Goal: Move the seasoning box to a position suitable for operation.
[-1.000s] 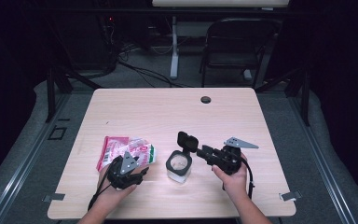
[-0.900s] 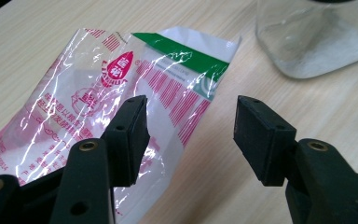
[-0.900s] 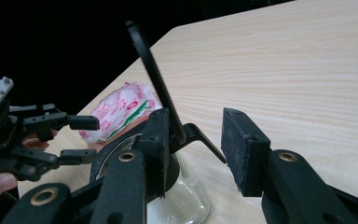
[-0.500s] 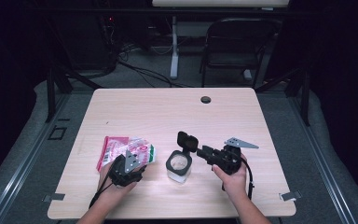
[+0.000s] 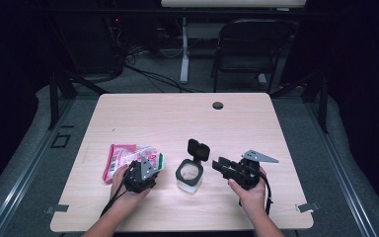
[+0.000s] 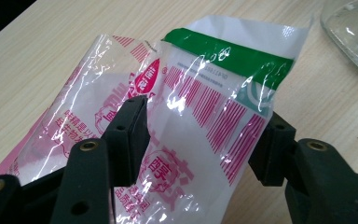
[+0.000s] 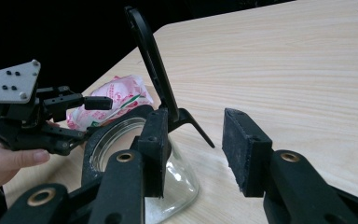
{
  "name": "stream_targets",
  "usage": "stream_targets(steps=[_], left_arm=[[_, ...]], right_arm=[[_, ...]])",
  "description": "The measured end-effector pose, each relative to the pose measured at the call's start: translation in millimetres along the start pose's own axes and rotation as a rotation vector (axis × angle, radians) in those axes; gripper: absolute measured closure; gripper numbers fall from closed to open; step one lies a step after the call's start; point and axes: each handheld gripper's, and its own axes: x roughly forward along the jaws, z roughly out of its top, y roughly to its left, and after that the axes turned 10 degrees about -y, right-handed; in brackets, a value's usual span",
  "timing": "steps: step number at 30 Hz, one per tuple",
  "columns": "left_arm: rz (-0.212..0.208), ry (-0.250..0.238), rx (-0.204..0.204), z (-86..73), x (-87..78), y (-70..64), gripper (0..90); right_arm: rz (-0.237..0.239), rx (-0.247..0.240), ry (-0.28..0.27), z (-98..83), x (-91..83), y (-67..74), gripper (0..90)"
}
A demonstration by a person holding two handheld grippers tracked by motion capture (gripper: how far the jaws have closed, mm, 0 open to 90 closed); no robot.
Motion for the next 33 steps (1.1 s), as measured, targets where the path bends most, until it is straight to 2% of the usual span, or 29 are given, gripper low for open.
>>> stream_targets(steps=[7,16,23,27,33], left_arm=[[-0.001,0.015,-0.012,-2.3,6.9,5.0,54.9],[-0.022,0.0,-0.11,-8.7,7.4,17.1,67.5],[-0.03,-0.017,-0.14,-10.0,6.4,20.5,75.4],[-0.048,-0.024,-0.192,-10.9,5.5,24.9,79.2],[-0.056,-0.041,-0.244,-12.5,3.7,31.4,88.4]], right_arm=[[-0.008,-0.017,-0.006,-1.5,-3.6,0.9,60.6],[-0.007,-0.011,0.001,-2.0,-1.1,0.6,60.6],[0.002,-0.009,0.004,-2.1,1.3,1.3,60.5],[0.0,-0.008,0.007,-2.0,1.4,0.9,60.4],[-0.001,-0.01,0.01,-2.4,1.5,0.7,60.4]])
